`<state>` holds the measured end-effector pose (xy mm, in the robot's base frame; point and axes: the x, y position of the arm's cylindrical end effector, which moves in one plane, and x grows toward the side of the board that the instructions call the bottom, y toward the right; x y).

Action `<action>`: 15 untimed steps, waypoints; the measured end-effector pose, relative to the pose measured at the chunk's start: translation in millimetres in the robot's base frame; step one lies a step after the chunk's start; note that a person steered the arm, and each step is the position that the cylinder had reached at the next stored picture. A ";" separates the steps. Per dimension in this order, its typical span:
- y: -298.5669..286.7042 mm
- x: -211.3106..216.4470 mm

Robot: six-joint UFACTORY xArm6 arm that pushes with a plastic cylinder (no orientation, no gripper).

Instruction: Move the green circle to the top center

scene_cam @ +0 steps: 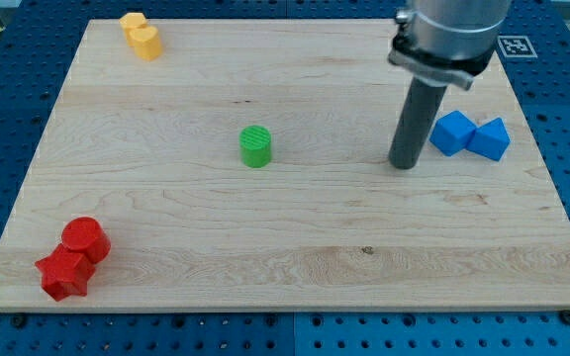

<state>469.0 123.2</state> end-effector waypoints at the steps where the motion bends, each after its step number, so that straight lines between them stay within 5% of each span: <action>1: 0.0 6.3; 2: -11.9 9.4; 5: -208.3 29.3; 8: -210.6 -63.6; 10: -232.6 -38.0; 11: -191.5 -0.2; 15: -147.3 -28.5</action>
<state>440.5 -24.1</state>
